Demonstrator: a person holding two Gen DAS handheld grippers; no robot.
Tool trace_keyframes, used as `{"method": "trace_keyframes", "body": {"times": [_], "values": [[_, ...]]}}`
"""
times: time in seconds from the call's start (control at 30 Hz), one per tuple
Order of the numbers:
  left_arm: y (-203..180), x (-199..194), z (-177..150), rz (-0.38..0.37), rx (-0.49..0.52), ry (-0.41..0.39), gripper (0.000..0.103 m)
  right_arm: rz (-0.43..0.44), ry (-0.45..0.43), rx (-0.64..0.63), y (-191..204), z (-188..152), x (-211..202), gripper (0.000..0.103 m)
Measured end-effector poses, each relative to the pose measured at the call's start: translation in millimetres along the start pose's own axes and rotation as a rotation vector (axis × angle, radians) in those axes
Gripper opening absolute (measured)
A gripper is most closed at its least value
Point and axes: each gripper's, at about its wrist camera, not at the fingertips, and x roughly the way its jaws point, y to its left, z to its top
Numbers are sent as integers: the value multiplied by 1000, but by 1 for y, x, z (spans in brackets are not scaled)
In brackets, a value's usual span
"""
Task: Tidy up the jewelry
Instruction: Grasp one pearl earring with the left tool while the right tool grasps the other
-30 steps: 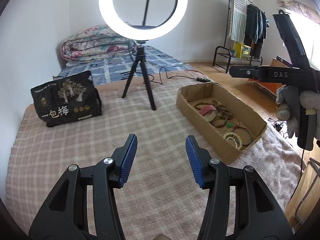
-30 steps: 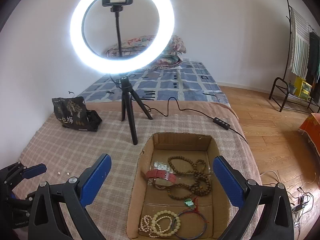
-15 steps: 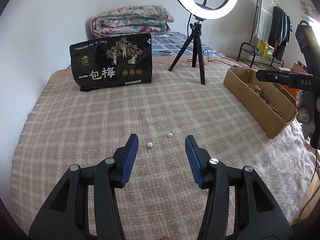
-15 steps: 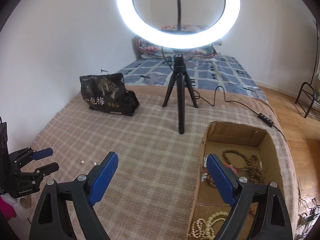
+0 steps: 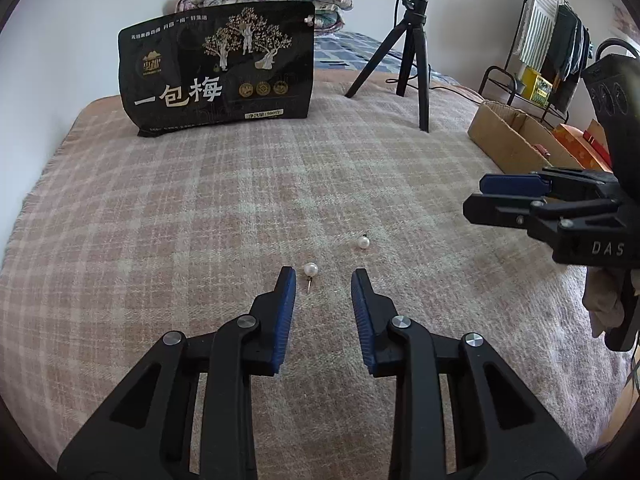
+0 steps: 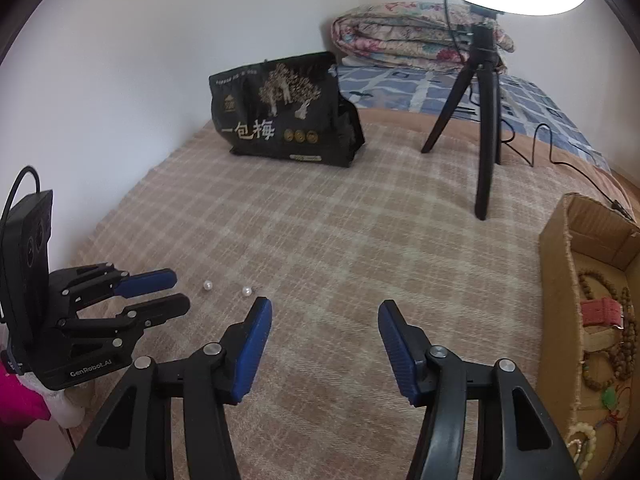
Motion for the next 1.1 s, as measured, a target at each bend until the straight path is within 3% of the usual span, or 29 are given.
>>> {"method": "trace_keyframes", "body": {"times": [0.27,0.5,0.63,0.97,1.1], "values": [[10,15,3,-14,-33,13,28,21,35,-75,23,0,23,48],[9,23,5,-12,-32,23,19,44,60,-111,39,3,43,43],[13,25,4,-2,-45,25,7,54,77,-124,45,5,55,40],[22,24,2,5,-80,16,7,39,75,-160,56,12,73,35],[23,23,2,4,-83,15,7,28,73,-191,60,12,75,27]]}}
